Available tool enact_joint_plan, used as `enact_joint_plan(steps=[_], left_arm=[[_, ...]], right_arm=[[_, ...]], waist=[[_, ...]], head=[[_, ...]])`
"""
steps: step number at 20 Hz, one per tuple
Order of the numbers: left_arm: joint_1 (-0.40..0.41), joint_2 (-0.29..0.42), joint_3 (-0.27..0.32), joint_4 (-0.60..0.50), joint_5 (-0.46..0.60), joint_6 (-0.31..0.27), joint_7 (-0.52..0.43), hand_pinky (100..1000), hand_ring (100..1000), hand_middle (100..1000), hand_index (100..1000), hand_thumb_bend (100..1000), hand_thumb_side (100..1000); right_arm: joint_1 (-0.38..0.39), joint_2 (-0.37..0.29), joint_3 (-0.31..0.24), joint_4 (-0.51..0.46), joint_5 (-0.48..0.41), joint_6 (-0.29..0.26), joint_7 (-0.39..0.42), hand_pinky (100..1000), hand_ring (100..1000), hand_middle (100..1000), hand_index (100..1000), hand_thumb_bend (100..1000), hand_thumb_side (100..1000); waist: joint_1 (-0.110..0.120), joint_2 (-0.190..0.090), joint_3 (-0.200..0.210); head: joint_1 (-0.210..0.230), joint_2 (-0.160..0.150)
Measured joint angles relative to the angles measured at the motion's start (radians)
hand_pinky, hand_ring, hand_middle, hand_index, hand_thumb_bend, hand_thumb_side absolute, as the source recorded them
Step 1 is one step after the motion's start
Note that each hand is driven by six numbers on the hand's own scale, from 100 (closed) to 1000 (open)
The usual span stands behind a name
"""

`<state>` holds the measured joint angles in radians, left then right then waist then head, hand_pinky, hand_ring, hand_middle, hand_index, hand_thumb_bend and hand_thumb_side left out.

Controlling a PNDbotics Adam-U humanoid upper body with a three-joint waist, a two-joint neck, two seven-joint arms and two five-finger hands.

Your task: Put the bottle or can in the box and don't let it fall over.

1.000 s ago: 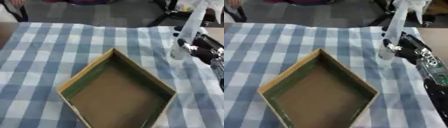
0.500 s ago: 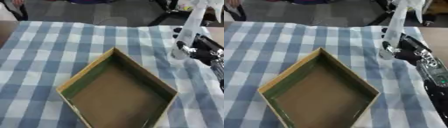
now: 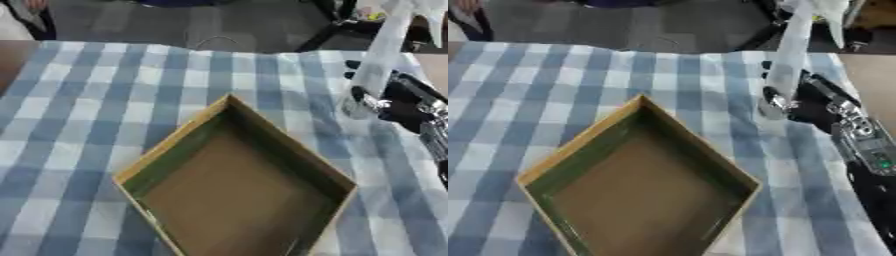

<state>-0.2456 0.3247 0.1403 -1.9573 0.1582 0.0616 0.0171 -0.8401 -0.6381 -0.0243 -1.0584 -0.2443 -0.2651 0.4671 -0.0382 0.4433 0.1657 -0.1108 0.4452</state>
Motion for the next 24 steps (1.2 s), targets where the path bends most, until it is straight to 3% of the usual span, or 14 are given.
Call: enact_joint_plan(steps=[7,13,17,24], left_arm=[[0.0,0.0,0.005,0.0,0.0,0.0,0.0,1000,637,774,923,120,613],[0.001,0.0,0.005,0.0,0.0,0.0,0.0,1000,637,774,922,119,614],[0.001,0.0,0.005,0.0,0.0,0.0,0.0,1000,637,773,920,118,613],[0.004,0.0,0.006,0.0,0.0,0.0,0.001,1000,636,772,919,117,614]], right_arm=[[0.001,0.0,-0.001,0.003,-0.007,0.005,-0.002,885,1000,1000,755,100,191],[0.006,0.0,0.0,0.003,-0.033,0.029,-0.028,889,1000,1000,659,100,248],[0.009,0.0,0.0,0.003,-0.047,0.047,-0.047,891,1000,1000,534,100,306],[0.008,0.001,0.001,-0.001,-0.081,0.092,-0.068,893,1000,1000,389,100,224]], waist=[[0.0,0.0,0.001],[0.002,0.0,-0.002],[0.005,0.0,-0.003],[0.005,0.0,-0.002]], head=[[0.004,-0.003],[0.004,-0.004],[0.004,-0.004],[0.004,-0.004]])
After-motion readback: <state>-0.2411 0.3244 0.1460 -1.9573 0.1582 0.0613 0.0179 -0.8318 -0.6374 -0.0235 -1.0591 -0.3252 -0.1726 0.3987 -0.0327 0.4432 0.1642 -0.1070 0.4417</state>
